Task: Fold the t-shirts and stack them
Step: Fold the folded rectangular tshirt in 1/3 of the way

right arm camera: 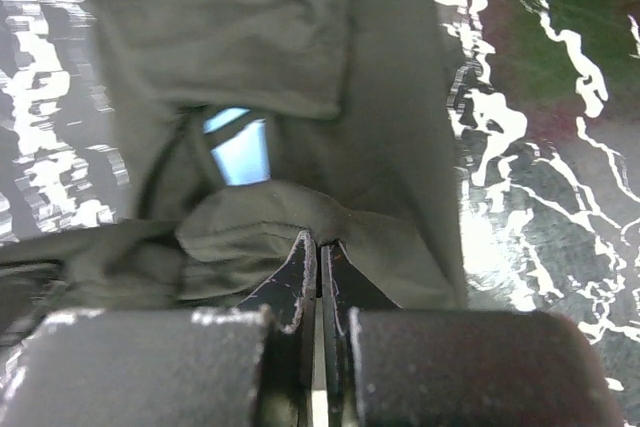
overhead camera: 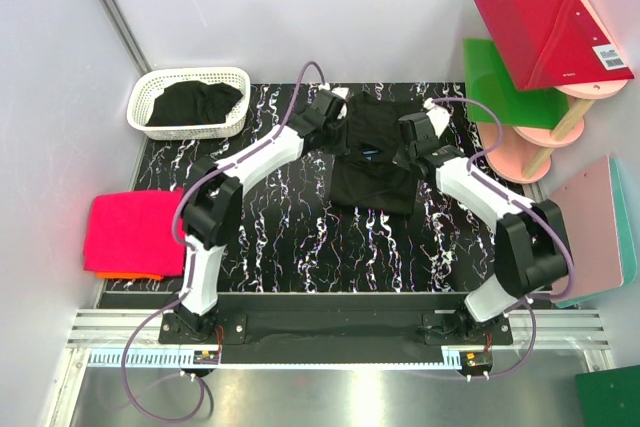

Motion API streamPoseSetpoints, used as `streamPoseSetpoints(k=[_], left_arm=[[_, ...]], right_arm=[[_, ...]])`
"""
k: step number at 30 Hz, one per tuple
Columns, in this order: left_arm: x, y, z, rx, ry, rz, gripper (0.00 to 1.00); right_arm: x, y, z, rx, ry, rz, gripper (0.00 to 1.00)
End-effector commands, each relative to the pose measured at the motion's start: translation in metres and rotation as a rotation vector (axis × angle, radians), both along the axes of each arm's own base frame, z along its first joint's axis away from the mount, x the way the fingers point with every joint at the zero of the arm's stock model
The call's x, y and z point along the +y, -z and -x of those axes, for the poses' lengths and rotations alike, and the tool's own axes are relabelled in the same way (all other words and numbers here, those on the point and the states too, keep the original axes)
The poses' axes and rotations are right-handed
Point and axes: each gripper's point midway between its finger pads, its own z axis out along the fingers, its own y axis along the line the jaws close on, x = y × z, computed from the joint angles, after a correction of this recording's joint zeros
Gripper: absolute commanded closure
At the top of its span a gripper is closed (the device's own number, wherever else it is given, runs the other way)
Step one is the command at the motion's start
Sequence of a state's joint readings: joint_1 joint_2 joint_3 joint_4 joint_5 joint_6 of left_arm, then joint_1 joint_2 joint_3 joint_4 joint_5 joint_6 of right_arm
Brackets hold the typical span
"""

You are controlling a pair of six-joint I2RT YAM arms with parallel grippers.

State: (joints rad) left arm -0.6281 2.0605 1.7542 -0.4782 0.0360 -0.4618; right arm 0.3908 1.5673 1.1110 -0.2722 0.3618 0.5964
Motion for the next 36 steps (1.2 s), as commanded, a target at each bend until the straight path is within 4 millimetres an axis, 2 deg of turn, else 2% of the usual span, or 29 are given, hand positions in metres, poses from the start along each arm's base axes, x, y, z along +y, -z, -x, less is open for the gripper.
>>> streamPoseSetpoints(k=[1,2,3,4,5,6,7,8,9,10,11,12,13,14,16,20,21,22,23,24,27,29,31,32,34,35,36], left_arm=[[-0.011,-0.007,-0.026,-0.013,0.058,0.041,0.92],[-0.012,0.006,-0.031,0.006,0.06,0.035,0.79],[-0.013,0.001,-0.038,-0.004,0.067,0.047,0.59],[-0.01,0.005,-0.039,0.014,0.065,0.039,0.37],[-0.007,0.009,-0.039,0.026,0.059,0.033,0.23],[0.0,0.013,-0.037,0.04,0.046,0.022,0.01],[0.003,0.014,-0.034,0.041,0.041,0.018,0.01],[0.007,-0.004,-0.03,0.008,0.038,0.034,0.01],[0.015,0.012,-0.019,0.025,0.033,0.016,0.01],[0.02,0.011,-0.012,0.017,0.028,0.02,0.01],[0.025,-0.013,-0.005,-0.031,0.024,0.046,0.01],[0.035,0.005,0.009,-0.01,0.016,0.036,0.01],[0.038,0.004,0.017,-0.015,0.018,0.047,0.01],[0.046,0.005,0.033,-0.007,0.021,0.056,0.01],[0.046,0.007,0.047,0.002,0.041,0.082,0.01],[0.053,0.039,0.073,0.088,0.042,0.044,0.01],[0.052,0.045,0.074,0.097,0.038,0.043,0.01],[0.05,0.051,0.076,0.107,0.041,0.049,0.01],[0.05,0.065,0.078,0.133,0.042,0.043,0.01],[0.043,0.068,0.079,0.143,0.053,0.07,0.01],[0.031,0.088,0.081,0.189,0.07,0.101,0.02],[0.026,0.103,0.082,0.222,0.068,0.105,0.02],[0.018,0.109,0.081,0.232,0.081,0.125,0.04],[0.015,0.117,0.081,0.251,0.08,0.131,0.06],[0.006,0.123,0.081,0.264,0.097,0.152,0.21],[0.003,0.131,0.082,0.286,0.098,0.156,0.35],[-0.001,0.131,0.082,0.291,0.107,0.172,0.57]], right_arm=[[-0.016,-0.003,-0.031,-0.05,0.107,0.022,1.0],[-0.019,0.0,-0.034,-0.046,0.124,0.021,0.98],[-0.02,0.008,-0.039,-0.031,0.138,0.025,0.9],[-0.022,0.011,-0.041,-0.019,0.142,0.028,0.76],[-0.023,0.013,-0.044,-0.016,0.145,0.042,0.53],[-0.023,0.015,-0.047,-0.011,0.142,0.048,0.41],[-0.024,0.015,-0.046,-0.011,0.144,0.052,0.29],[-0.025,0.013,-0.044,-0.018,0.153,0.049,0.06],[-0.029,0.006,-0.036,-0.036,0.155,0.044,0.01],[-0.028,-0.003,-0.035,-0.075,0.151,0.026,0.0],[-0.029,-0.009,-0.03,-0.098,0.143,0.014,0.0],[-0.031,-0.021,-0.02,-0.15,0.133,-0.007,0.0],[-0.03,-0.024,-0.013,-0.161,0.111,-0.02,0.0],[-0.03,-0.028,-0.006,-0.175,0.108,-0.042,0.0],[-0.031,-0.029,0.014,-0.189,0.09,-0.077,0.0],[-0.033,-0.005,0.046,-0.108,0.101,-0.127,0.0],[-0.033,0.007,0.056,-0.077,0.098,-0.139,0.0],[-0.032,0.013,0.06,-0.062,0.112,-0.163,0.0],[-0.032,0.019,0.064,-0.045,0.113,-0.172,0.0],[-0.029,0.029,0.069,-0.018,0.108,-0.181,0.0],[-0.027,0.042,0.072,0.021,0.1,-0.184,0.0],[-0.027,0.045,0.072,0.032,0.098,-0.179,0.0],[-0.025,0.045,0.072,0.033,0.094,-0.183,0.0],[-0.025,0.046,0.071,0.037,0.092,-0.182,0.0],[-0.024,0.045,0.07,0.04,0.087,-0.18,0.0],[-0.023,0.046,0.069,0.042,0.084,-0.182,0.0],[-0.021,0.046,0.07,0.046,0.077,-0.189,0.0]])
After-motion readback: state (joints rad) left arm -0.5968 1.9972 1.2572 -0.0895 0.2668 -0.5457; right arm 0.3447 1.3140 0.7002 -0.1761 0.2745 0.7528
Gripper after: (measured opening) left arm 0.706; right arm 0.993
